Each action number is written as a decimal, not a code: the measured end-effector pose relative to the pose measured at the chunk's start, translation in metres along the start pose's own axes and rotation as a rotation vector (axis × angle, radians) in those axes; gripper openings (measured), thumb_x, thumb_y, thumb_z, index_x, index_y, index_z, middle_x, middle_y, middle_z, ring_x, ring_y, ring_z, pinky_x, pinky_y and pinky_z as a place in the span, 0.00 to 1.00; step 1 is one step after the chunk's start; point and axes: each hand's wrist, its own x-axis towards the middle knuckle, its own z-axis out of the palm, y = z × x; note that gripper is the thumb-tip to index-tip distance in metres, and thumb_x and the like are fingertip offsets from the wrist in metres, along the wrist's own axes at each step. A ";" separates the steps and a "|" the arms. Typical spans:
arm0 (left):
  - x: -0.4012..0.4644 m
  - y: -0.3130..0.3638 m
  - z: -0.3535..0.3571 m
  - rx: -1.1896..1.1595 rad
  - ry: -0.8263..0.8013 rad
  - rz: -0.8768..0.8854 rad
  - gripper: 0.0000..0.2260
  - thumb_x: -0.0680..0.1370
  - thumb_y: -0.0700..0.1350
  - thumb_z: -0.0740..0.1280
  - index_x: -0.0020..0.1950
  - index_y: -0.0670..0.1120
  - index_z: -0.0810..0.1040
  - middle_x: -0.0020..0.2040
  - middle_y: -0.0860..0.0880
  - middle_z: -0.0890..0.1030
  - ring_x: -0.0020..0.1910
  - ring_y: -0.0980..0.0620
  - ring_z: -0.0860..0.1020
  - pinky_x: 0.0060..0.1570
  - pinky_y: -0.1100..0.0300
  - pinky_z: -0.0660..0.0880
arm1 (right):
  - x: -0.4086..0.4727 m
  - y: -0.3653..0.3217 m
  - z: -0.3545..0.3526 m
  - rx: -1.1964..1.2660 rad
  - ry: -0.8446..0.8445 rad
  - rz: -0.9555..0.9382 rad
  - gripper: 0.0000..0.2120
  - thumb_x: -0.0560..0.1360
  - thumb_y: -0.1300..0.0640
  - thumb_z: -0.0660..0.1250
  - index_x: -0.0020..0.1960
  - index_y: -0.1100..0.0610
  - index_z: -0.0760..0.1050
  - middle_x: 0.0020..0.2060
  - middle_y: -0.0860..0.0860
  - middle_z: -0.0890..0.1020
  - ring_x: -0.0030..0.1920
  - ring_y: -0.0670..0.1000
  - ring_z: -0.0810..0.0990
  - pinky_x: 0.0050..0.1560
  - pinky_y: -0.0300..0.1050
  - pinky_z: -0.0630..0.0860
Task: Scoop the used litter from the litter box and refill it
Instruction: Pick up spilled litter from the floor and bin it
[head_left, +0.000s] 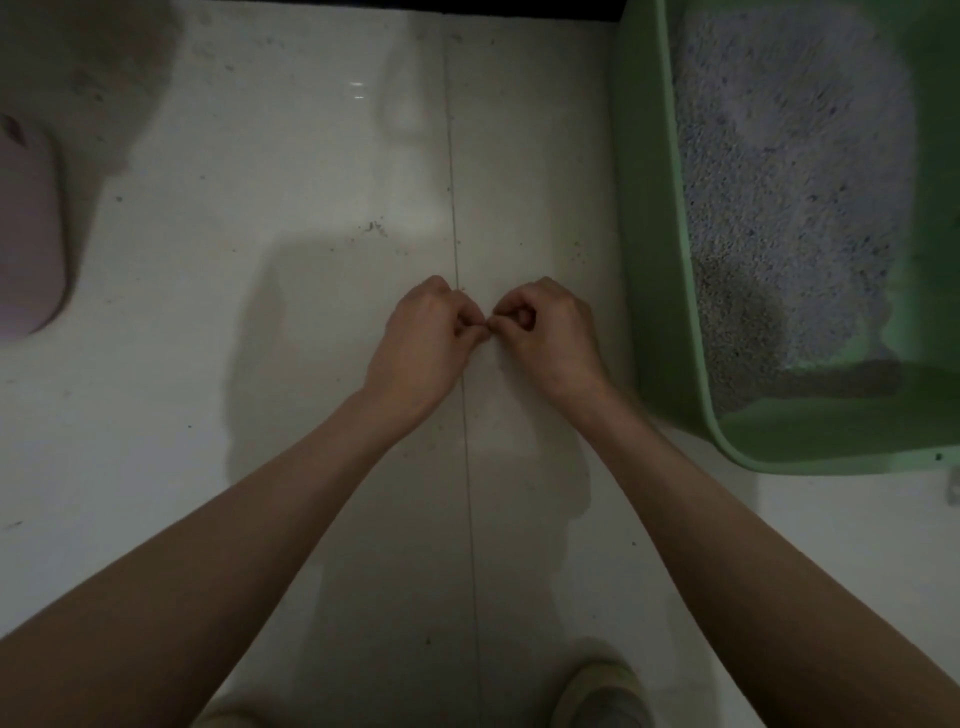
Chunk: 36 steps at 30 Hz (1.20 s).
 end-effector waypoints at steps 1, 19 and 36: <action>0.001 0.000 0.000 0.014 -0.010 0.013 0.06 0.73 0.43 0.69 0.47 0.42 0.82 0.41 0.48 0.70 0.45 0.48 0.73 0.43 0.65 0.62 | 0.000 -0.001 0.001 -0.011 -0.012 -0.008 0.05 0.71 0.62 0.69 0.44 0.63 0.80 0.41 0.57 0.78 0.42 0.49 0.73 0.41 0.33 0.62; -0.013 0.006 0.000 -0.192 -0.046 -0.013 0.03 0.73 0.40 0.68 0.44 0.44 0.81 0.40 0.50 0.78 0.38 0.56 0.74 0.41 0.70 0.66 | -0.036 0.009 -0.002 0.229 0.023 0.231 0.03 0.73 0.62 0.67 0.47 0.58 0.78 0.38 0.50 0.78 0.38 0.45 0.73 0.41 0.35 0.68; -0.007 0.008 -0.007 -0.454 -0.039 -0.116 0.03 0.74 0.39 0.67 0.40 0.44 0.78 0.36 0.50 0.78 0.33 0.60 0.74 0.40 0.70 0.69 | -0.042 0.003 -0.017 0.860 0.060 0.415 0.07 0.75 0.67 0.62 0.40 0.60 0.74 0.33 0.50 0.76 0.31 0.39 0.73 0.35 0.29 0.68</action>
